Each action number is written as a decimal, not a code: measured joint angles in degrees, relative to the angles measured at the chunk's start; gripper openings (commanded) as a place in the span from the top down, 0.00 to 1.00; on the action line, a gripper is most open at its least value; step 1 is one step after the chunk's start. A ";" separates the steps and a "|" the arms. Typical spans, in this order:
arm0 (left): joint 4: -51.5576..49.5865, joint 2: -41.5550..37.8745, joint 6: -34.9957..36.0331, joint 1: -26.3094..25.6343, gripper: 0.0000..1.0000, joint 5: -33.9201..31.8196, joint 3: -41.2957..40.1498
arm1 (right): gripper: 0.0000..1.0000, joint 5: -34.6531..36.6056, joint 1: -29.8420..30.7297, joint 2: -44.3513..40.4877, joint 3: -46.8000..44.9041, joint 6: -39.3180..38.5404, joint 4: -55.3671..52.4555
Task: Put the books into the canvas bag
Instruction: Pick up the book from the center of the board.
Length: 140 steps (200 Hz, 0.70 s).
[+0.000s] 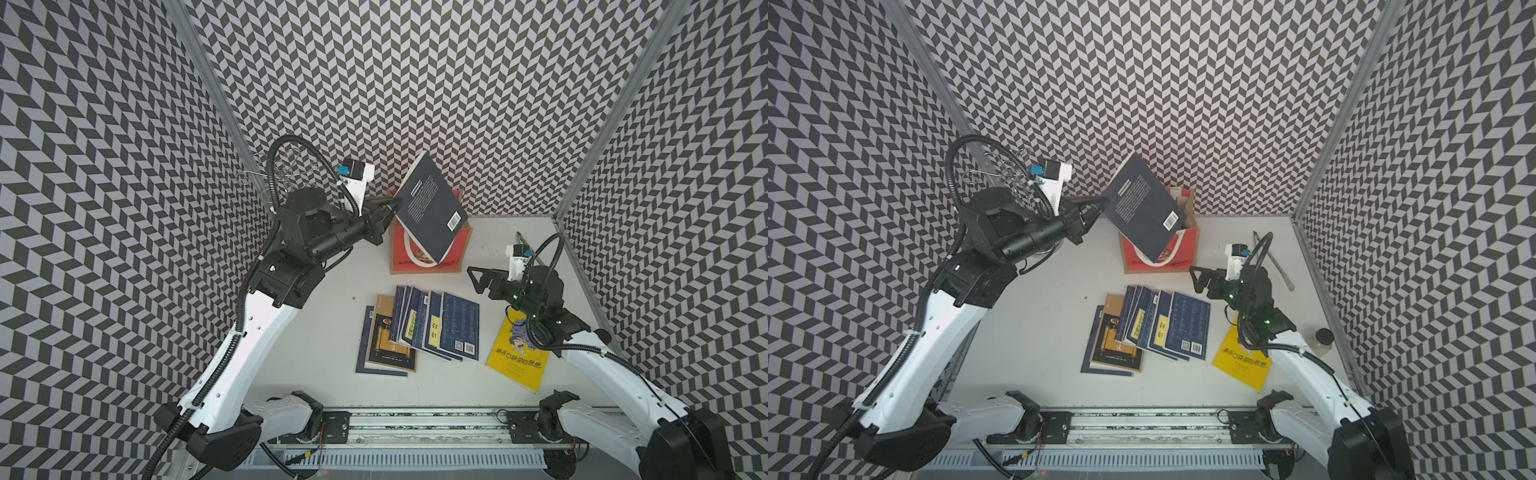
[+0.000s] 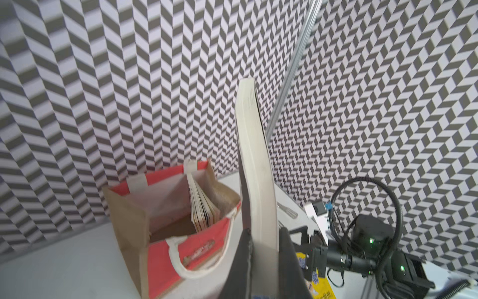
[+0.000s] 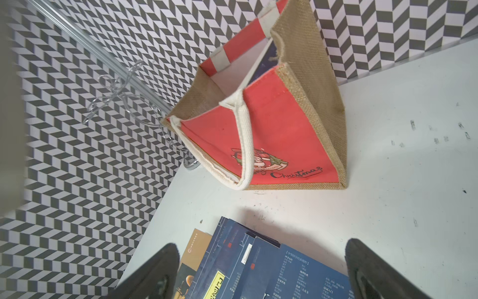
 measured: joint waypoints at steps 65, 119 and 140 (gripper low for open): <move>11.72 13.22 1.90 0.28 1.00 -7.85 0.52 | 0.00 -0.90 -0.09 1.25 -0.17 -0.07 -0.48; 18.12 18.73 3.96 0.55 1.00 -15.74 -2.40 | 0.00 -1.86 -0.11 1.27 -1.86 -0.87 -0.52; 20.63 18.73 5.27 0.55 1.00 -17.77 -2.40 | 0.00 -1.97 -0.33 1.33 -1.95 -1.14 -0.48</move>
